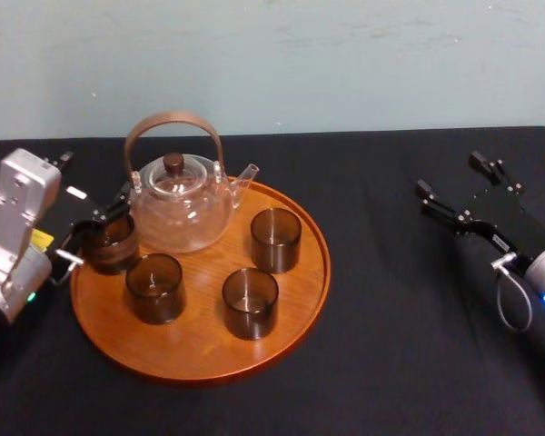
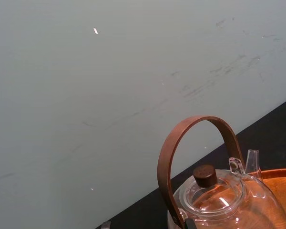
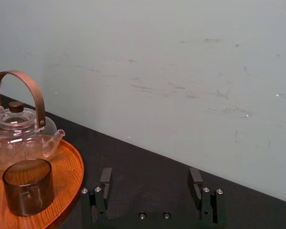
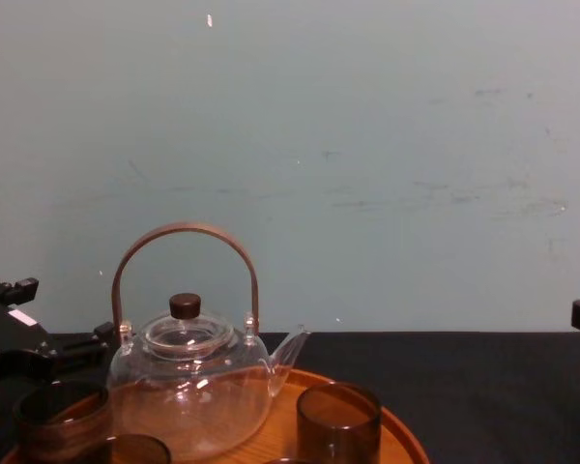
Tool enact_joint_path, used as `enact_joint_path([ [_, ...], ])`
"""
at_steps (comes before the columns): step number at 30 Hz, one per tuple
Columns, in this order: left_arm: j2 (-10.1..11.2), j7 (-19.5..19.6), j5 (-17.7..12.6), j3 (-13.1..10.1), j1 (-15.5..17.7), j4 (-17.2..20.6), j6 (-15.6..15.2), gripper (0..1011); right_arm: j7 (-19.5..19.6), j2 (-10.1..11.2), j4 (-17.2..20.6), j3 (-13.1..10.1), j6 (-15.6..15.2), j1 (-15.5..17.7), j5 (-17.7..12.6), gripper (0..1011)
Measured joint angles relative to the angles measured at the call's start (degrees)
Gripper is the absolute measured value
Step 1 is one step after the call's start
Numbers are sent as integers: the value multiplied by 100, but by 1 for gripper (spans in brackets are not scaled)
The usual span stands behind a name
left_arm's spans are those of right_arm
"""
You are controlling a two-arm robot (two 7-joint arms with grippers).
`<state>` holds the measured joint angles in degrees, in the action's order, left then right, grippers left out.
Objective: Pick up the glass from the table and place it on the tray.
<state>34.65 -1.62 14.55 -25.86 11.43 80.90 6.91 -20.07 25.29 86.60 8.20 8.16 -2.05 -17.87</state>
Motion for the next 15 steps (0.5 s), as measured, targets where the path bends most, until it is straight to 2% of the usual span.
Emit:
enact_joint_path([
  [15,0,0,0,0,0,0,0,1001,-13,3,-3,12,-7,-9,-4,1002],
])
